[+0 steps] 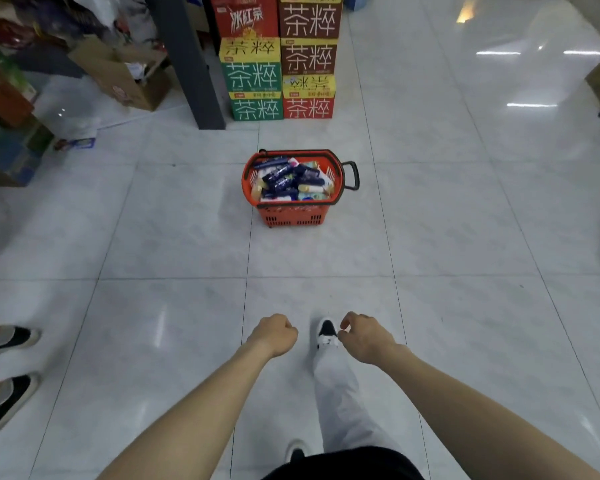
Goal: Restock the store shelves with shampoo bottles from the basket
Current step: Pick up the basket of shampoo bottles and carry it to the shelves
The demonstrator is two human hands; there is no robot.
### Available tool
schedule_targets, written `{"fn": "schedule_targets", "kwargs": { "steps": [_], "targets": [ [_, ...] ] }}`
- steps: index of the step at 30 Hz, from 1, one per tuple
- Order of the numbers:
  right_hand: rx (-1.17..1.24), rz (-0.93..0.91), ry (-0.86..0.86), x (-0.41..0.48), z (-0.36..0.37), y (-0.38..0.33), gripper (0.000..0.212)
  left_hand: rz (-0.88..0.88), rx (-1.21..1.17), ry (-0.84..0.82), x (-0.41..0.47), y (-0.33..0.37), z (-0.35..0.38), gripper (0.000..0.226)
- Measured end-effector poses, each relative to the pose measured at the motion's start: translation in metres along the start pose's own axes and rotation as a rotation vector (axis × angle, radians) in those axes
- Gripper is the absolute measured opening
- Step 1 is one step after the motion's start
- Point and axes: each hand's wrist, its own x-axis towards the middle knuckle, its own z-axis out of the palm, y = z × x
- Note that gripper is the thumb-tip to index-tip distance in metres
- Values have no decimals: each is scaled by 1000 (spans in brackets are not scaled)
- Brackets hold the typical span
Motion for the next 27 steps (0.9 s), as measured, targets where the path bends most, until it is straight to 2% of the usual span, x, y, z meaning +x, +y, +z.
{"fn": "schedule_targets", "kwargs": {
  "steps": [2,5,12,19,27],
  "targets": [
    [27,-11,8,46,-39,-13,36,5,-27,41,42,31,-34,20],
    [43,-19,1,103,-98,-34,38,-46,-112,84,90,75,-86,23],
    [25,-11,-22,213,-211,-85,37,-72,-220,73,186,155,-192,29],
    [46,40,-60,320,-271,-140,38,-123,-244,32,295,179,-270,32],
    [77,169,-124,423,-329,-204,37,-158,-207,-47,411,200,-368,24]
  ]
}}
